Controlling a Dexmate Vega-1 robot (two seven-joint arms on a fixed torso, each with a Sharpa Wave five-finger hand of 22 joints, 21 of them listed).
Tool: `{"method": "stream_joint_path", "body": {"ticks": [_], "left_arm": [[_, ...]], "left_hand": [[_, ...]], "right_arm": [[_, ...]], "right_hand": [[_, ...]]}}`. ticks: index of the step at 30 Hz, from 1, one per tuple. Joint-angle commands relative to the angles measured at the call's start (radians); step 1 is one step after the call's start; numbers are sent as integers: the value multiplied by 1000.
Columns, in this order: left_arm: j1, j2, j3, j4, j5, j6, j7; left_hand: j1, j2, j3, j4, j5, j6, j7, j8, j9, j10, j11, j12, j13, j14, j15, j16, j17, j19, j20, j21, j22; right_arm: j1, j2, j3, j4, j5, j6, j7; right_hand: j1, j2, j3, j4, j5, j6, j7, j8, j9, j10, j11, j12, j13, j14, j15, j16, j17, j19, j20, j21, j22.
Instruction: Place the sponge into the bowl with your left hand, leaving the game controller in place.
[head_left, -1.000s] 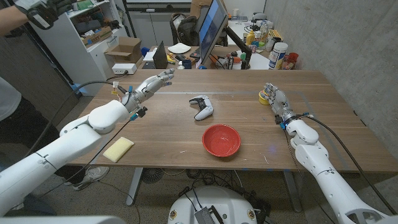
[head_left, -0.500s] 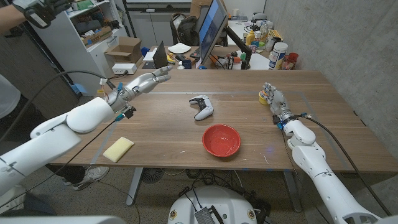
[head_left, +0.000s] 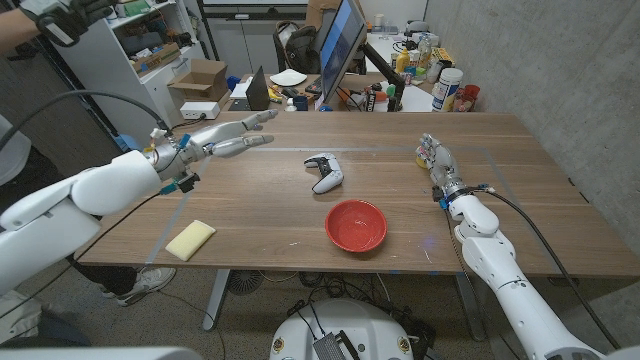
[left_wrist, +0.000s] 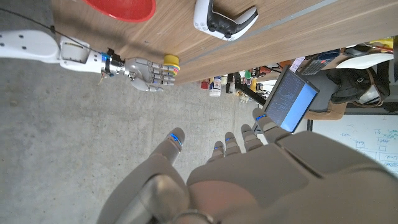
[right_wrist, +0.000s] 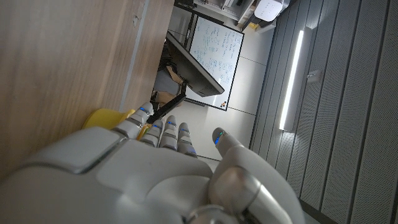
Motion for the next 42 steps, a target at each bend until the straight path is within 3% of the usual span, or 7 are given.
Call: {"method": "stream_joint_path", "body": {"ticks": [1, 11, 18, 22, 28, 32, 42], "left_arm": [[41, -98, -128, -46, 377, -193, -112], [58, -296, -290, -113, 786, -567, 70], [51, -453, -375, -188, 811, -643, 25], [59, -582, -353, -317, 867, -450, -175], [73, -680, -346, -414, 878, -292, -356], [103, -784, -337, -463, 980, -208, -328], [177, -952, -192, -637, 1283, 88, -543]], "left_hand": [[-1, -27, -10, -11, -3, -49, -7, -6, 3, -3, -14, -3, 5, -3, -15, -3, 3, 10, -14, 0, 2], [-25, -84, -57, -25, -2, -116, -25, -5, 6, -31, -37, -10, 7, -13, -32, -2, 8, 18, -27, -7, 2], [-49, -121, -92, -27, 11, -68, -9, 20, 7, -5, -45, -2, 7, 5, -46, 9, 9, 43, -31, -7, 2], [-46, -125, -98, -35, 20, -81, 0, 14, 7, -30, -31, -13, 7, -14, -35, 1, 8, 39, -15, -14, 1], [-30, -161, -124, -70, 32, -90, 48, 13, 8, -49, 16, -9, 8, -36, -3, 3, 8, 26, 83, -37, 1], [-20, -197, -145, -96, 33, -67, 78, 20, 9, -33, 52, 0, 9, -3, 20, 12, 9, 66, 137, -32, 1], [-9, -242, -190, -131, 30, -45, 195, 20, 11, -37, 230, 0, 8, 47, 135, 11, 12, 138, 198, -39, -1]], "right_arm": [[10, 28, -18, 28, -12, 17, -40], [27, 37, -26, 52, -20, 14, -46], [47, 39, -31, 70, -22, 12, -37], [65, 42, -38, 86, -26, 10, -27], [90, 42, -44, 98, -34, -3, -18], [108, 40, -50, 108, -37, -7, 0], [144, 46, -56, 132, -37, -2, 35]], "right_hand": [[-16, 50, 0, 6, 4, 8, 2, 7, 3, 11, -1, 7, 5, -2, -4, 4, 5, 13, -74, 8, 4], [-24, 46, -2, 8, 5, 7, 3, 6, 3, 11, -1, 7, 5, -2, -4, 2, 4, 13, -74, 8, 4], [-28, 43, -3, 9, 6, 6, 3, 6, 3, 10, -2, 6, 5, -2, -4, 1, 3, 13, -73, 8, 4], [-30, 42, -4, 9, 6, 6, 3, 6, 3, 10, -2, 6, 5, -1, -3, 1, 3, 13, -73, 8, 4], [-34, 40, -4, 9, 7, 6, 3, 6, 3, 10, -1, 6, 5, -1, -2, 0, 2, 13, -71, 7, 4], [-36, 38, -5, 9, 7, 5, 4, 6, 3, 10, 1, 6, 5, 0, -1, -1, 1, 13, -71, 7, 4], [-40, 35, -6, 7, 8, 5, 5, 6, 3, 10, 1, 6, 5, 1, 1, -2, 0, 14, -69, 7, 4]]}}
